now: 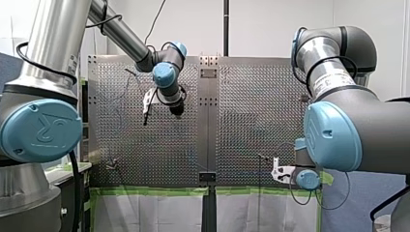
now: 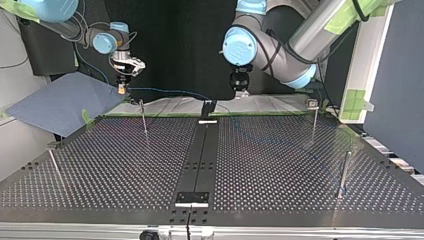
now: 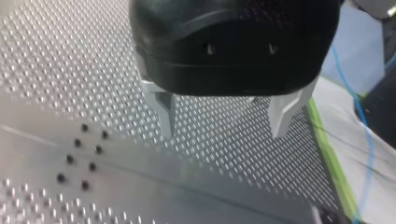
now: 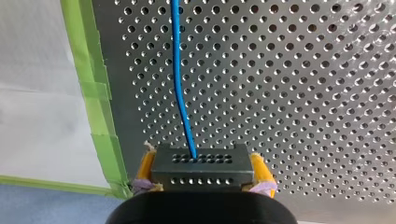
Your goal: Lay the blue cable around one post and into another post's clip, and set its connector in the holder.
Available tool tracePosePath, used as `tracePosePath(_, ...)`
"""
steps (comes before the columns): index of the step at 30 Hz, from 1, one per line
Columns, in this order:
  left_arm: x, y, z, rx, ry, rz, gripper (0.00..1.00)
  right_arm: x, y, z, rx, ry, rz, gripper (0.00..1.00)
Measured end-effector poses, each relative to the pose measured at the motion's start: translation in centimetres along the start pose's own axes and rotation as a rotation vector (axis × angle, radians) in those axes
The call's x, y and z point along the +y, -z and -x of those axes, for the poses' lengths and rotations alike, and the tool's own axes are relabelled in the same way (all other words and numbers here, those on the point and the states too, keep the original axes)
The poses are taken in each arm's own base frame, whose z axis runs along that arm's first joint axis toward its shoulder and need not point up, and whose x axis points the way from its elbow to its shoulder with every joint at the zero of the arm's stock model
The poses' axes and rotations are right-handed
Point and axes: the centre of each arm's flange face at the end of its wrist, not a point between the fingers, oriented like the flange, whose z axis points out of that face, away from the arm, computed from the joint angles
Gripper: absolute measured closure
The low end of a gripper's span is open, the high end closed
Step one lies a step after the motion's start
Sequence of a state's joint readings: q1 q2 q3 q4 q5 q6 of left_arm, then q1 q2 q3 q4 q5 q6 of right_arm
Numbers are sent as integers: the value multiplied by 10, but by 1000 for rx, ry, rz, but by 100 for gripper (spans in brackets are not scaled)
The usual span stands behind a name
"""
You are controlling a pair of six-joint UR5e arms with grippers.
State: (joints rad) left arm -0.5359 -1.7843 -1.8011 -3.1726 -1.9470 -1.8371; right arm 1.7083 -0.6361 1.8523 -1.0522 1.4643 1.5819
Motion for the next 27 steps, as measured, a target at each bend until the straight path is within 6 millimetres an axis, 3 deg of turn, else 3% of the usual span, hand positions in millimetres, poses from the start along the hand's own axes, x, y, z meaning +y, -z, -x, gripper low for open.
tracePosePath(10, -55, -16, -3, -67, 18, -99, 1, 1, 1, 1, -7, 0, 2, 100)
tracePosePath(19, -119, -26, -13, -141, 70, -196, 1, 1, 1, 1, -9, 0, 2, 100)
tracePosePath(23, -150, -28, -23, -155, 97, -272, 1, 1, 1, 1, -9, 1, 2, 100)
tracePosePath(27, -161, -34, -45, -139, 80, -312, 1, 1, 1, 1, -9, 2, 1, 100)
